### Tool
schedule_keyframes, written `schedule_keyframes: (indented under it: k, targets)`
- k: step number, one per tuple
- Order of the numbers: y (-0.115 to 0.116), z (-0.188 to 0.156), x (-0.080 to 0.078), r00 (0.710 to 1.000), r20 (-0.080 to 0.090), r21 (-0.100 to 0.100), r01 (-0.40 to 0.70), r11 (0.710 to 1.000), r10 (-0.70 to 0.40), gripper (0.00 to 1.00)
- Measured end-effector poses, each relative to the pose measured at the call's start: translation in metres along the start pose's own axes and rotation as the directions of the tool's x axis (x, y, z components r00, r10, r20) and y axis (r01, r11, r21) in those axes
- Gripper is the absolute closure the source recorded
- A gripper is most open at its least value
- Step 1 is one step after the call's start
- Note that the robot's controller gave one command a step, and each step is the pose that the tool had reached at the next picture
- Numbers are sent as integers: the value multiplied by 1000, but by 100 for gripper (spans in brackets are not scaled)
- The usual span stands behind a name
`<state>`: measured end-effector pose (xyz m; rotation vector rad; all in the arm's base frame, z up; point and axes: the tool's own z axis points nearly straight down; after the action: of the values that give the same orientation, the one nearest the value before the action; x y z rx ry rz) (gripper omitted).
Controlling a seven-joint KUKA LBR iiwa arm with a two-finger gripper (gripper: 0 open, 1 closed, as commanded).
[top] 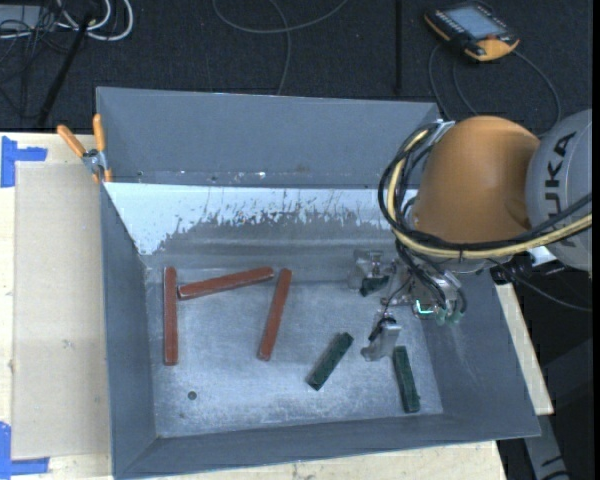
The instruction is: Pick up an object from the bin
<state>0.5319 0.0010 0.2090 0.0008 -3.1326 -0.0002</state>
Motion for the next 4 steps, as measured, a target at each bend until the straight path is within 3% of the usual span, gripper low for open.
schedule_keyframes:
  k: [1,2,3,4]
  targets:
    - [0,-4,-2,1000,8,0,0,1000,0,0]
    - [12,50,0,999,14,1,47,999,-47,0]
    - [26,116,28,978,10,2,207,978,-207,0]
    - [-35,139,9,979,9,2,205,979,-205,100]
